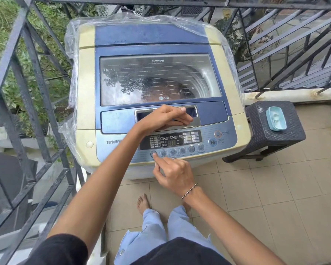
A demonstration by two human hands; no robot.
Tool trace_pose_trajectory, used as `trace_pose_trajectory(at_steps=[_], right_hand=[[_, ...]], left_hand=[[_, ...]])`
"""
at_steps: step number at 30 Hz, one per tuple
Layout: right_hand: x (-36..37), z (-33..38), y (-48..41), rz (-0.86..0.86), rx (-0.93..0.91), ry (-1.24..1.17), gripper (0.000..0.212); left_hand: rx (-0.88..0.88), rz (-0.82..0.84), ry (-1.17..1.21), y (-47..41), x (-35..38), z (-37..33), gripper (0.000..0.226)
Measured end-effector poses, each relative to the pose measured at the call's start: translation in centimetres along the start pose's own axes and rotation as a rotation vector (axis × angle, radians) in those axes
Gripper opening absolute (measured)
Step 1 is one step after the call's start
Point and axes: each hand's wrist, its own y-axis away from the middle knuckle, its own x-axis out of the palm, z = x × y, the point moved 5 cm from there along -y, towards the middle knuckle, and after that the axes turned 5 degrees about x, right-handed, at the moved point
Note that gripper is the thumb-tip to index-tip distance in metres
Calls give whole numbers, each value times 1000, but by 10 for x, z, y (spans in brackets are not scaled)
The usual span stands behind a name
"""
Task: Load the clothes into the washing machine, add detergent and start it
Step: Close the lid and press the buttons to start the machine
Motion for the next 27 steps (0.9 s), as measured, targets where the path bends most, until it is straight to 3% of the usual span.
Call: trace_pose_trajectory(at_steps=[27], right_hand=[[5,0,-8,65,93,17,18]], left_hand=[[24,-23,-87,-1,5,2,32]])
